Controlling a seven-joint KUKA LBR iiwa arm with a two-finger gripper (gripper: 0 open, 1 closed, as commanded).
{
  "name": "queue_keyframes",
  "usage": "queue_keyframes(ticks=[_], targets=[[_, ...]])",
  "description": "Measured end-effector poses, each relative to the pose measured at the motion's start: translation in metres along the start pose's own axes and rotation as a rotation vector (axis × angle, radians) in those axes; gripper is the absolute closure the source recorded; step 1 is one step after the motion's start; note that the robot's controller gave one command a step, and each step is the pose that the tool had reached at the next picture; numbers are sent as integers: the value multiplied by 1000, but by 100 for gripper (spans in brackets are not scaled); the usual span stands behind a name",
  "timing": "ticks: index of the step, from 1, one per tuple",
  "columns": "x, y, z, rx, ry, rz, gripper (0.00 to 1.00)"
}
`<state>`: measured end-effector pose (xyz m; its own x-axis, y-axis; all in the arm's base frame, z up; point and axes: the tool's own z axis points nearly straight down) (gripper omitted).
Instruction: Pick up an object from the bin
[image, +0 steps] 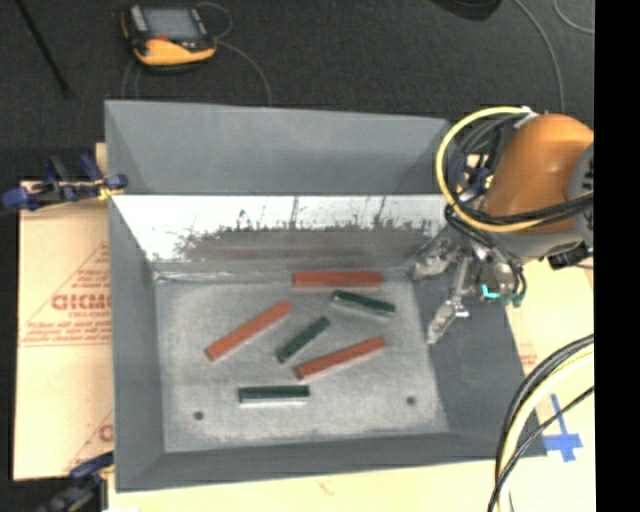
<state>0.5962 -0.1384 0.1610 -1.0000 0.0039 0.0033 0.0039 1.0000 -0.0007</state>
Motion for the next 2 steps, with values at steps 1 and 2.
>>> queue_keyframes(ticks=[1,2], targets=[[-2,0,-5,1,-8,-3,0],[-38,52,80,1,-15,88,100]])
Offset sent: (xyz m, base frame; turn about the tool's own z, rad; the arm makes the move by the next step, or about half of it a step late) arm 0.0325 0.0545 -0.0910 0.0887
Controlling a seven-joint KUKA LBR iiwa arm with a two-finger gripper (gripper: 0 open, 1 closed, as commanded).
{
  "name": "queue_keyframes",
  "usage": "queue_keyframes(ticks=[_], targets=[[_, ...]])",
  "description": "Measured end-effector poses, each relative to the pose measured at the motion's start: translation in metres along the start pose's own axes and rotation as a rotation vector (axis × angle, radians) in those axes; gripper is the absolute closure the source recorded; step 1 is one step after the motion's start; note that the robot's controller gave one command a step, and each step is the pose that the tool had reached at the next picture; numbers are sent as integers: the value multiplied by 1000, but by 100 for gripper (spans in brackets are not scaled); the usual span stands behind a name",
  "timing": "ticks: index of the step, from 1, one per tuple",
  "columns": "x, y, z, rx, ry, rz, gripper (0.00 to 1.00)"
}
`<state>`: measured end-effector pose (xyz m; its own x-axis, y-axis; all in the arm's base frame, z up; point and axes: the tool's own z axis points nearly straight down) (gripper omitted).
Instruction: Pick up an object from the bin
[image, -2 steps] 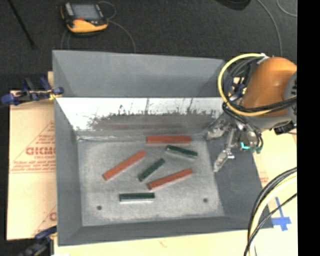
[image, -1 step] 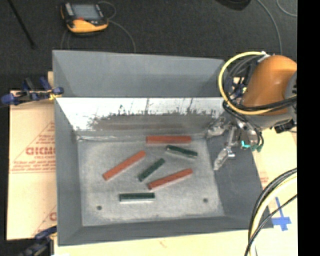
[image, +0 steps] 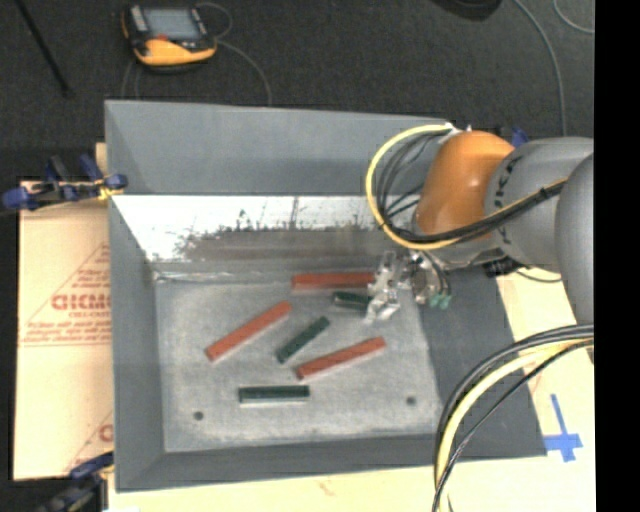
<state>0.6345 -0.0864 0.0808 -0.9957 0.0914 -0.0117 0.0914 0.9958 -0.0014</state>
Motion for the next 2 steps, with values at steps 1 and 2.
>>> queue_keyframes(ticks=[1,2], targets=[[0,0,0,0,0,-1,100],[0,28,-128,0,6,-30,100]])
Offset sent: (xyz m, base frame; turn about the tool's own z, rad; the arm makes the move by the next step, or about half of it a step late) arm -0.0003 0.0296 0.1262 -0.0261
